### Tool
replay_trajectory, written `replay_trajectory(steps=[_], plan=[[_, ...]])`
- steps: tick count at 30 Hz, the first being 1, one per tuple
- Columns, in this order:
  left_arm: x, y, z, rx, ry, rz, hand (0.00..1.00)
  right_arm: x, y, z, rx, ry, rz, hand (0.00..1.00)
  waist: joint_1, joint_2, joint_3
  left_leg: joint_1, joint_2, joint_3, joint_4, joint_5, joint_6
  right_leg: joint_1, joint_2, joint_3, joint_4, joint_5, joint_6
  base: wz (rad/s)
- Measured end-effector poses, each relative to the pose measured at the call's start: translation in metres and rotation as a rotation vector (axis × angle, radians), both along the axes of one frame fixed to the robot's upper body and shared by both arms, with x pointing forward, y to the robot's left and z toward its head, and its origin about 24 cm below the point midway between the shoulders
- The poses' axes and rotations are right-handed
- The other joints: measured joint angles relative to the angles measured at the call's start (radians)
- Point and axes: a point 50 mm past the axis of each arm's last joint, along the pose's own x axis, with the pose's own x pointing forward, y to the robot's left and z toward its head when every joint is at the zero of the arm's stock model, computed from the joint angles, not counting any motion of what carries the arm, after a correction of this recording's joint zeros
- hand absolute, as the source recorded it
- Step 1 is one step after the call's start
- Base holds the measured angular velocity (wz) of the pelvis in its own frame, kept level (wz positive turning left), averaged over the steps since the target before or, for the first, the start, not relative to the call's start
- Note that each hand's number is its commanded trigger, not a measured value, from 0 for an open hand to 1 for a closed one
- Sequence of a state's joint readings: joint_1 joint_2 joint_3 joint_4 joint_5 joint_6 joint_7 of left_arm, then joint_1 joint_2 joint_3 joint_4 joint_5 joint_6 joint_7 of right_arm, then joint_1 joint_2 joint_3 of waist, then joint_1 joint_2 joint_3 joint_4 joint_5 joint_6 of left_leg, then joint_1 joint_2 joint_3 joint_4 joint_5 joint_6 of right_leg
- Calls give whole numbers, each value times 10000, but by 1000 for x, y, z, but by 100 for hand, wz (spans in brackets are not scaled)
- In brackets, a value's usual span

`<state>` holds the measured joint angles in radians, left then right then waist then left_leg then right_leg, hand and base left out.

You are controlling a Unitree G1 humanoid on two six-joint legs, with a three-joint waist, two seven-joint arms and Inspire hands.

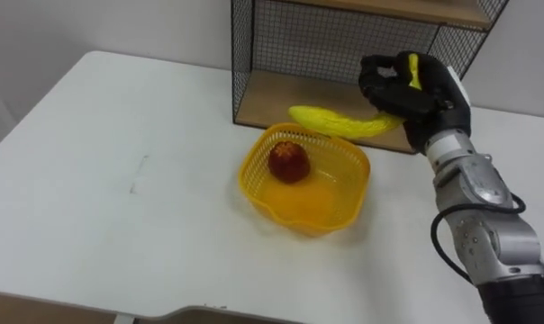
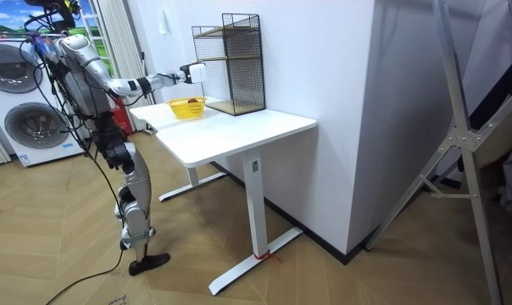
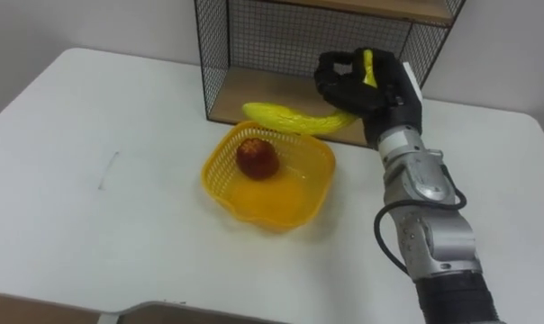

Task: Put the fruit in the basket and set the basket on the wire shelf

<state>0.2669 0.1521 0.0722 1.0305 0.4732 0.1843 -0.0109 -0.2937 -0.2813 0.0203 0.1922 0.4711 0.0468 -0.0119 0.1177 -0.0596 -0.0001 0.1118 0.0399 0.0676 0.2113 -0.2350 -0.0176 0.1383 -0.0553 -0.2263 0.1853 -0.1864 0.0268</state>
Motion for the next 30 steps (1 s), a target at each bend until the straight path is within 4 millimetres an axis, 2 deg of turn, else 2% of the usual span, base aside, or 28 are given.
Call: replay_trajectory(steps=[4, 5, 6, 7, 8, 9, 16, 22, 25, 27, 29, 30], plan=[[3, 2, 0, 16, -64, -44, 0, 0, 4, -1, -546, 25, 115, 100, 5, -44, 7, -68, 0, -68, 90, 0, 0, 10, -3, -71, -2, 0, 0, 5], [3, 3, 1, 33, -81, -60, 0, 0, 6, -2, -588, 56, 210, 91, -5, -58, 4, -118, -4, -122, 121, 0, 0, 4, -8, -124, -2, 0, 0, 10], [4, 3, 1, 43, -86, -66, 0, 0, 7, -2, -602, 66, 245, 71, -9, -68, 7, -132, -5, -140, 129, 0, -1, 2, -10, -149, -2, 0, -1, 10], [5, 4, 1, 61, -112, -83, 0, 0, 8, -3, -625, 83, 308, 44, -10, -78, 11, -143, -5, -154, 138, 1, -1, 2, -13, -189, -1, 0, -1, 5], [6, 5, 1, 66, -138, -96, 0, 0, 8, -3, -626, 83, 323, 5, 0, -80, 9, -143, -5, -153, 139, 1, -1, 5, -16, -199, -1, 1, -1, 0], [6, 5, 1, 69, -149, -102, 0, 0, 8, -3, -628, 83, 323, 0, 9, -82, 8, -144, -5, -154, 135, 0, -1, 9, -18, -206, 0, 1, -1, 0], [6, 6, 2, -42, -112, -112, 0, 0, 6, -3, -730, 131, 315, 0, -4, -69, 20, -140, -5, -166, 112, 0, -2, 40, -19, -226, 1, 1, -2, 0], [5, 6, 2, -33, -63, -178, 0, 0, 2, -23, -1204, 948, 212, 0, 11, -134, -2, -129, -11, -226, 132, 0, -2, 78, -18, -257, 14, 1, -2, 1], [3, 6, 1, -43, 25, -226, 0, -1, 4, -31, -1517, 1321, 351, 0, 13, -162, 12, -120, -11, -226, 134, 0, -2, 85, -18, -249, 15, 1, -2, 0], [4, 6, 1, -47, 31, -231, 0, -1, 4, -33, -1685, 1433, 368, 0, 49, -186, 54, -117, -11, -225, 138, 0, -1, 85, -18, -239, 16, 1, -2, 0], [4, 7, 2, -38, 15, -220, 0, -1, 4, -34, -1692, 1455, 358, 0, 52, -226, 139, -131, -11, -242, 138, 0, -2, 85, -18, -256, 6, 1, -2, 0], [4, 7, 2, -36, 12, -220, 0, -1, 3, -34, -1693, 1482, 351, 0, 47, -239, 141, -136, -11, -245, 136, 0, -2, 84, -17, -259, 2, 1, -2, 0]])
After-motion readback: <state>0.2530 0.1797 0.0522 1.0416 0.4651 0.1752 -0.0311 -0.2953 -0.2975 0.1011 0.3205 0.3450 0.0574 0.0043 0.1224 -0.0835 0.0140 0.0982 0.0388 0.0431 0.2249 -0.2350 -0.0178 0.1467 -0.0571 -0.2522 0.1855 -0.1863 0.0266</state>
